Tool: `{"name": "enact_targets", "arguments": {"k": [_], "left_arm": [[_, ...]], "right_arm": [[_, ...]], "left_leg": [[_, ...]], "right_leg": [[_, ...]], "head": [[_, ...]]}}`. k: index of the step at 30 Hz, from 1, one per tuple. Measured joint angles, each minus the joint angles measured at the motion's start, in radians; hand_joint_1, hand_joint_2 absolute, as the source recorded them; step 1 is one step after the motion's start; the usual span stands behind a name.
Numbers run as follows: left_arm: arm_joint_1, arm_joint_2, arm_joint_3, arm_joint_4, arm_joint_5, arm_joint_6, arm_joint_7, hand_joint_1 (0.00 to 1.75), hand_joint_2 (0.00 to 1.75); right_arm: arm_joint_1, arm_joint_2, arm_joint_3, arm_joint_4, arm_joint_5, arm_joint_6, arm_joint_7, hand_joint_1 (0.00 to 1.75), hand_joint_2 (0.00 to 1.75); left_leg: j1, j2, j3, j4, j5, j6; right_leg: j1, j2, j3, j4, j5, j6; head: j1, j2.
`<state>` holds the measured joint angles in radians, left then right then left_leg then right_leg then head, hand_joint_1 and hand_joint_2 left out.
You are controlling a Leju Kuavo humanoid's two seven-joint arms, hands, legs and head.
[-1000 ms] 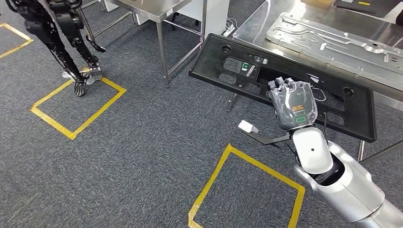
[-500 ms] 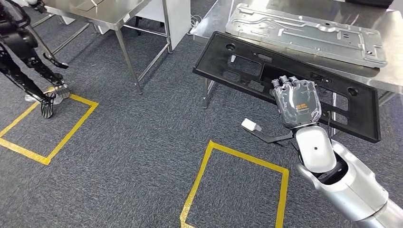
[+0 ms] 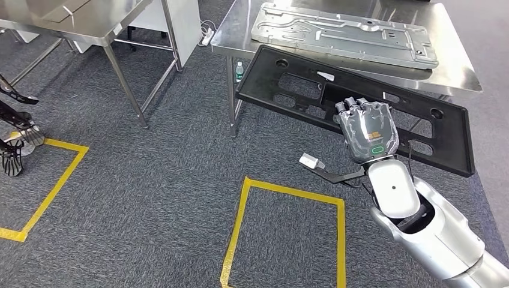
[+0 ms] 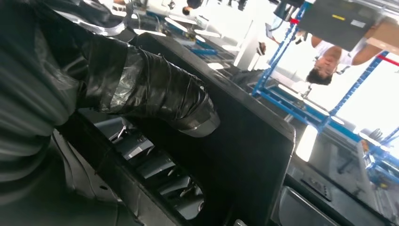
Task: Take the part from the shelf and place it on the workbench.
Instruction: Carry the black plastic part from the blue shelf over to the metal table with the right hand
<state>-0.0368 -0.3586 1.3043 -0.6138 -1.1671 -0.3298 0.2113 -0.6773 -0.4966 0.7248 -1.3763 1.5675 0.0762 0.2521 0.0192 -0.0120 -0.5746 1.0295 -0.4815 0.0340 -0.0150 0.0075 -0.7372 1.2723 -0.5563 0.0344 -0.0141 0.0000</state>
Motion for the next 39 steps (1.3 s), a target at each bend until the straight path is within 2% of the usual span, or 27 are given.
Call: {"name": "enact_targets", "arguments": {"k": [1, 2, 3, 4, 6, 7, 9, 11, 13, 15, 16, 17, 18, 20, 21, 22, 25, 27, 28, 30, 31, 32, 33, 35, 36, 37, 39], "left_arm": [[0.0, 0.0, -0.004, 0.0, 0.001, -0.002, 0.002, 0.0, 1.75], [0.001, 0.0, -0.006, 0.0, 0.002, -0.003, 0.003, 0.0, 1.75], [0.0, 0.0, -0.008, 0.0, 0.002, -0.004, 0.003, 0.0, 1.75], [0.0, 0.0, -0.009, 0.0, 0.002, -0.005, 0.003, 0.0, 1.75], [0.0, -0.001, -0.01, 0.0, 0.002, -0.006, 0.003, 0.0, 1.75], [0.001, -0.002, -0.012, 0.0, 0.002, -0.006, 0.003, 0.0, 1.75], [0.0, -0.002, -0.014, 0.0, 0.002, -0.006, 0.003, 0.0, 1.75], [0.0, -0.002, -0.015, 0.0, 0.002, -0.007, 0.003, 0.0, 1.75], [0.001, -0.001, -0.016, 0.0, 0.003, -0.006, 0.003, 0.0, 1.75], [0.002, -0.001, -0.016, 0.0, 0.003, -0.007, 0.004, 0.0, 1.75], [0.003, 0.0, -0.016, 0.0, 0.003, -0.007, 0.004, 0.0, 1.75], [0.004, 0.0, -0.016, 0.0, 0.003, -0.007, 0.005, 0.0, 1.75], [0.004, 0.0, -0.016, 0.0, 0.004, -0.007, 0.007, 0.0, 1.75], [0.006, 0.0, -0.016, 0.0, 0.005, -0.007, 0.009, 0.0, 1.75], [0.006, 0.0, -0.016, 0.0, 0.006, -0.007, 0.009, 0.0, 1.75], [0.007, 0.0, -0.016, 0.0, 0.008, -0.008, 0.01, 0.0, 1.75], [0.006, 0.0, -0.017, 0.0, 0.015, -0.009, 0.013, 0.0, 1.75], [0.006, -0.001, -0.021, 0.0, 0.018, -0.009, 0.014, 0.0, 1.75], [0.006, -0.001, -0.024, 0.0, 0.02, -0.009, 0.015, 0.0, 1.75], [0.007, -0.001, -0.029, 0.0, 0.022, -0.011, 0.015, 0.0, 1.75], [0.007, -0.001, -0.031, 0.0, 0.022, -0.012, 0.015, 0.0, 1.75], [0.007, -0.001, -0.032, 0.0, 0.022, -0.012, 0.015, 0.0, 1.75], [0.007, -0.001, -0.033, 0.0, 0.022, -0.012, 0.015, 0.0, 1.75], [0.007, -0.001, -0.033, 0.0, 0.022, -0.014, 0.015, 0.0, 1.75], [0.007, -0.001, -0.034, 0.0, 0.022, -0.014, 0.015, 0.0, 1.75], [0.007, -0.001, -0.034, 0.0, 0.022, -0.015, 0.015, 0.0, 1.75], [0.007, -0.002, -0.035, 0.0, 0.022, -0.016, 0.015, 0.0, 1.75]], "right_arm": [[0.001, 0.001, 0.0, 0.001, 0.0, 0.0, -0.005, 1.75, 1.75], [0.002, 0.002, 0.0, 0.002, 0.0, 0.0, -0.008, 1.75, 1.75], [0.001, 0.002, 0.0, 0.003, 0.0, -0.001, -0.009, 1.75, 1.75], [0.0, 0.002, 0.0, 0.004, 0.0, -0.001, -0.01, 1.75, 1.75], [-0.003, 0.002, 0.0, 0.004, 0.0, -0.002, -0.011, 1.75, 1.75], [-0.005, 0.002, 0.0, 0.004, 0.0, -0.002, -0.011, 1.75, 1.75], [-0.006, 0.002, 0.0, 0.004, 0.0, -0.002, -0.012, 1.75, 1.75], [-0.007, 0.002, 0.0, 0.004, 0.0, -0.002, -0.013, 1.75, 1.75], [-0.009, 0.003, 0.0, 0.003, 0.0, -0.003, -0.013, 1.75, 1.75], [-0.01, 0.004, 0.0, 0.004, 0.0, -0.003, -0.014, 1.75, 1.75], [-0.009, 0.006, 0.0, 0.004, 0.0, -0.002, -0.015, 1.75, 1.75], [-0.009, 0.007, 0.0, 0.005, 0.0, -0.002, -0.017, 1.75, 1.75], [-0.008, 0.008, 0.0, 0.006, 0.0, -0.002, -0.019, 1.75, 1.75], [-0.009, 0.011, 0.0, 0.009, 0.0, -0.002, -0.026, 1.75, 1.75], [-0.009, 0.011, 0.0, 0.01, 0.0, -0.002, -0.03, 1.75, 1.75], [-0.01, 0.011, 0.0, 0.013, 0.0, -0.002, -0.035, 1.75, 1.75], [-0.01, 0.013, 0.0, 0.019, 0.0, -0.003, -0.044, 1.75, 1.75], [-0.01, 0.013, 0.0, 0.022, 0.0, -0.002, -0.045, 1.75, 1.75], [-0.011, 0.013, 0.0, 0.023, 0.0, -0.001, -0.046, 1.75, 1.75], [-0.007, 0.013, 0.0, 0.027, 0.0, 0.001, -0.05, 1.75, 1.75], [-0.004, 0.013, 0.0, 0.03, 0.0, 0.002, -0.053, 1.75, 1.75], [-0.001, 0.013, 0.0, 0.034, 0.0, 0.002, -0.055, 1.75, 1.75], [0.0, 0.013, 0.0, 0.037, 0.0, 0.002, -0.056, 1.75, 1.75], [-0.001, 0.013, 0.0, 0.043, 0.0, 0.001, -0.056, 1.75, 1.75], [-0.002, 0.014, 0.0, 0.045, 0.0, 0.001, -0.056, 1.75, 1.75], [-0.004, 0.014, 0.0, 0.047, 0.0, 0.0, -0.056, 1.75, 1.75], [-0.005, 0.015, 0.0, 0.05, 0.0, 0.0, -0.057, 1.75, 1.75]], "left_leg": [[-0.001, 0.006, 0.0, 0.0, -0.001, 0.0], [-0.001, 0.01, 0.001, 0.0, -0.002, 0.0], [-0.002, 0.014, 0.004, 0.0, -0.003, 0.0], [-0.002, 0.017, 0.007, 0.0, -0.005, -0.002], [-0.003, 0.021, 0.01, -0.001, -0.009, -0.007], [-0.003, 0.022, 0.01, -0.001, -0.01, -0.011], [-0.003, 0.024, 0.012, -0.004, -0.011, -0.02], [-0.003, 0.024, 0.012, 0.006, -0.023, -0.029], [-0.004, 0.021, -0.019, 0.076, -0.066, -0.035], [-0.005, 0.02, -0.087, 0.208, -0.123, -0.039], [-0.005, 0.02, -0.116, 0.259, -0.136, -0.041], [-0.004, 0.02, -0.13, 0.276, -0.129, -0.043], [-0.003, 0.02, -0.123, 0.251, -0.101, -0.044], [-0.001, 0.018, -0.066, 0.12, -0.024, -0.044], [-0.001, 0.016, -0.039, 0.059, 0.001, -0.041], [-0.002, 0.015, -0.021, 0.02, 0.012, -0.038], [-0.005, 0.014, -0.015, 0.001, 0.011, -0.022], [-0.002, 0.016, -0.011, -0.005, 0.014, -0.01], [0.0, 0.017, -0.009, -0.008, 0.014, -0.005], [-0.001, 0.018, -0.008, -0.008, 0.011, 0.001], [-0.001, 0.018, -0.007, -0.008, 0.009, 0.003], [-0.001, 0.018, -0.005, -0.008, 0.007, 0.003], [-0.001, 0.018, 0.0, -0.008, 0.004, 0.002], [-0.001, 0.018, 0.013, -0.008, -0.005, -0.004], [-0.002, 0.019, 0.018, -0.008, -0.009, -0.008], [-0.003, 0.019, 0.021, -0.008, -0.013, -0.013], [-0.005, 0.021, 0.022, -0.009, -0.016, -0.022]], "right_leg": [[-0.001, -0.002, -0.018, 0.036, -0.006, 0.001], [-0.001, -0.003, -0.017, 0.034, 0.006, 0.0], [0.0, -0.004, 0.006, -0.009, 0.036, -0.003], [0.002, -0.005, 0.044, -0.081, 0.071, -0.008], [0.011, -0.011, 0.109, -0.204, 0.109, -0.021], [0.016, -0.013, 0.124, -0.234, 0.113, -0.026], [0.023, -0.011, 0.127, -0.245, 0.109, -0.034], [0.016, -0.01, 0.138, -0.259, 0.113, -0.043], [0.01, -0.011, 0.15, -0.274, 0.118, -0.052], [0.012, -0.01, 0.151, -0.275, 0.116, -0.058], [0.012, -0.009, 0.152, -0.274, 0.115, -0.059], [0.012, -0.007, 0.153, -0.273, 0.114, -0.059], [0.011, -0.005, 0.154, -0.272, 0.112, -0.057], [0.01, -0.001, 0.158, -0.264, 0.103, -0.05], [0.011, 0.001, 0.157, -0.257, 0.098, -0.044], [0.012, 0.003, 0.155, -0.252, 0.094, -0.039], [0.012, 0.004, 0.15, -0.246, 0.09, -0.025], [0.009, 0.001, 0.136, -0.217, 0.07, -0.015], [0.007, -0.001, 0.116, -0.175, 0.047, -0.01], [0.004, -0.003, 0.051, -0.047, -0.006, -0.004], [0.002, -0.003, 0.021, 0.007, -0.02, -0.001], [0.0, -0.003, 0.004, 0.03, -0.016, 0.0], [0.0, -0.004, 0.006, 0.016, 0.007, 0.0], [0.0, -0.008, 0.061, -0.106, 0.079, -0.005], [0.003, -0.012, 0.092, -0.169, 0.103, -0.009], [0.006, -0.014, 0.115, -0.214, 0.113, -0.014], [0.014, -0.015, 0.129, -0.24, 0.105, -0.023]], "head": [[0.0, 0.0], [0.0, 0.0], [0.0, 0.0], [0.0, 0.0], [0.0, 0.0], [0.0, 0.0], [0.0, 0.0], [-0.001, 0.0], [-0.003, 0.0], [-0.003, 0.0], [-0.003, 0.0], [-0.003, 0.0], [-0.003, 0.0], [-0.003, 0.0], [-0.003, 0.0], [-0.002, 0.0], [-0.002, 0.0], [-0.002, 0.0], [-0.002, 0.0], [-0.002, 0.0], [-0.002, 0.0], [-0.002, 0.0], [-0.002, 0.0], [-0.002, 0.0], [-0.002, 0.0], [-0.002, 0.0], [-0.002, 0.0]]}}
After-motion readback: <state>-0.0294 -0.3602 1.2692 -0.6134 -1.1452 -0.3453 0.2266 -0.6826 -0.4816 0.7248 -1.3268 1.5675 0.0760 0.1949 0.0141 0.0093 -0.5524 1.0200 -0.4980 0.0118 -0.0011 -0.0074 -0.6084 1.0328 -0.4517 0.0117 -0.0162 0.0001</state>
